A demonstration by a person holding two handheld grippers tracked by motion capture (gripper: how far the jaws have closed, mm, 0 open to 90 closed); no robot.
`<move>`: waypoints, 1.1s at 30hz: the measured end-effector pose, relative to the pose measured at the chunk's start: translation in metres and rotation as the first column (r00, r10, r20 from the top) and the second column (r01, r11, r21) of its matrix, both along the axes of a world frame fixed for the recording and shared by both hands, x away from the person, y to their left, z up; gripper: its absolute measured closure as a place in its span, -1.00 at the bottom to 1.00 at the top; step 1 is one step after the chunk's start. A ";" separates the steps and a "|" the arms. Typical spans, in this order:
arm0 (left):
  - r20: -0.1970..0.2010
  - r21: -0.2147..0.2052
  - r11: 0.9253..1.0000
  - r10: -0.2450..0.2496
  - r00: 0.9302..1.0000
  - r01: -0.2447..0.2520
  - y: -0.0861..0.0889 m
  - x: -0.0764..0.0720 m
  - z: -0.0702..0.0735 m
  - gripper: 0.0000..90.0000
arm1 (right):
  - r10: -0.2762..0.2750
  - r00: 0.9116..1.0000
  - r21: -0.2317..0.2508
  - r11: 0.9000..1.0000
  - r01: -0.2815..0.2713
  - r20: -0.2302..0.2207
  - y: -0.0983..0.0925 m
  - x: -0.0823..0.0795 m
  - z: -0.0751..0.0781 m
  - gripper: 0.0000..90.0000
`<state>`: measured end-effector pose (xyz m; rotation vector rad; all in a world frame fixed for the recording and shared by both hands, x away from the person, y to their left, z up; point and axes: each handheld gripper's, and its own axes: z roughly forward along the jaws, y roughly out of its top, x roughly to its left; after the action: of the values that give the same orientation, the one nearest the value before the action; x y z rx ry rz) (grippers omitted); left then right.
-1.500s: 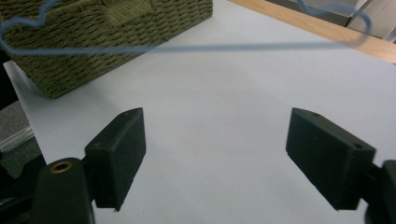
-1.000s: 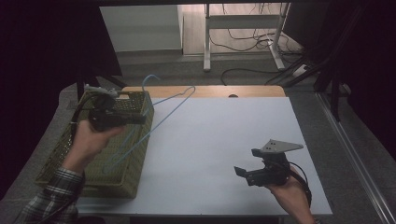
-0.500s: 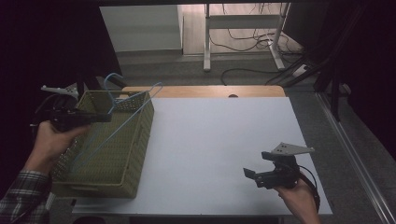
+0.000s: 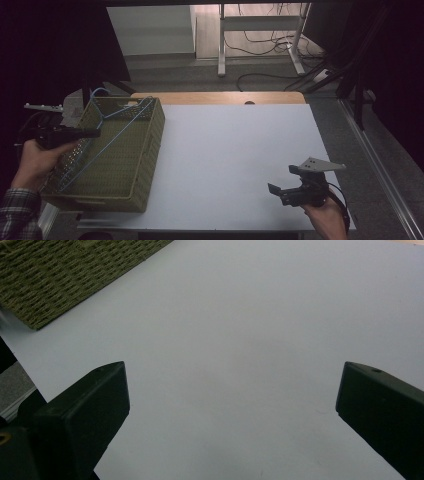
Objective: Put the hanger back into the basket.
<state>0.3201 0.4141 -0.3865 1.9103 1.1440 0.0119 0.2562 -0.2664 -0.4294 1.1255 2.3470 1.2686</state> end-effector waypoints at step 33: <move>-0.076 0.171 0.959 0.240 0.968 -0.225 0.016 0.006 -0.065 0.42 | -0.014 0.999 -0.048 0.999 0.012 -0.041 -0.003 -0.002 -0.012 -0.99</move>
<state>0.3260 0.4300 -0.4517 1.9216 1.4678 0.1468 0.2541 -0.2699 -0.4412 1.1602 2.3825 1.1902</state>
